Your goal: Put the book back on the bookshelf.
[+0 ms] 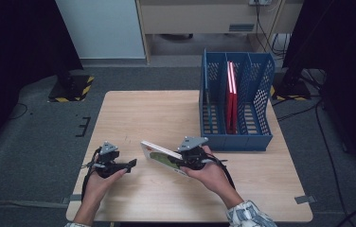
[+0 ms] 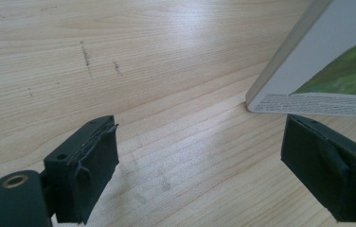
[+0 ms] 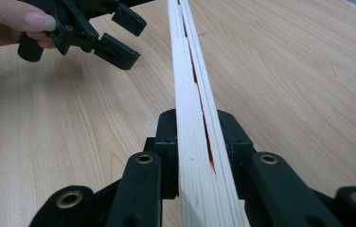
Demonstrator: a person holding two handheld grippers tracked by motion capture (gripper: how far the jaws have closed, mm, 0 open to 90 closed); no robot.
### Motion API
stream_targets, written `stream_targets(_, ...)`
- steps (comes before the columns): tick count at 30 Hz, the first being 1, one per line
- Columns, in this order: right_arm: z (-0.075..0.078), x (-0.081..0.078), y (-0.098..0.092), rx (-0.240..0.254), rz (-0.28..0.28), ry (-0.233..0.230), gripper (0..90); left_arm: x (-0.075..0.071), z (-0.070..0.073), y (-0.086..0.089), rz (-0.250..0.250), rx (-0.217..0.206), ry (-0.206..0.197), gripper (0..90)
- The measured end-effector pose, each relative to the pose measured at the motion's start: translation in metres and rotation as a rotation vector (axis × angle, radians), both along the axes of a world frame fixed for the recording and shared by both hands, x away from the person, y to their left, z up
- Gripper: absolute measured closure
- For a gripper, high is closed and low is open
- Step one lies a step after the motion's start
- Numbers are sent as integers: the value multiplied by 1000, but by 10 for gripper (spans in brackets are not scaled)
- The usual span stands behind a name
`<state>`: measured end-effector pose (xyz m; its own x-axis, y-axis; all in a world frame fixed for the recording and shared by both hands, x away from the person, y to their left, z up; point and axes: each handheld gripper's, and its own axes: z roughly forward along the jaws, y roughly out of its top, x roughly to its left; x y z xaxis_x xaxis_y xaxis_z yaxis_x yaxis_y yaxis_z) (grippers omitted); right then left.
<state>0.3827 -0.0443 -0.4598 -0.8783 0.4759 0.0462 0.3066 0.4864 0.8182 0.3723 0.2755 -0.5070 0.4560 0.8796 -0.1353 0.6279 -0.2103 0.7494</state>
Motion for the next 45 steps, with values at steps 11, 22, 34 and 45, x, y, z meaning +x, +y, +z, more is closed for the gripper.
stream_targets(11,1,1,-7,32,-52,8,759,1,-1,3,18,24,-2,111)
stream_targets(22,4,0,-14,37,-87,-12,761,4,-4,8,53,74,4,99)
stream_targets(34,6,0,-23,59,-120,-22,761,4,-4,8,56,87,3,99)
stream_targets(45,3,0,-30,38,-135,-1,758,4,-5,8,51,93,6,99)
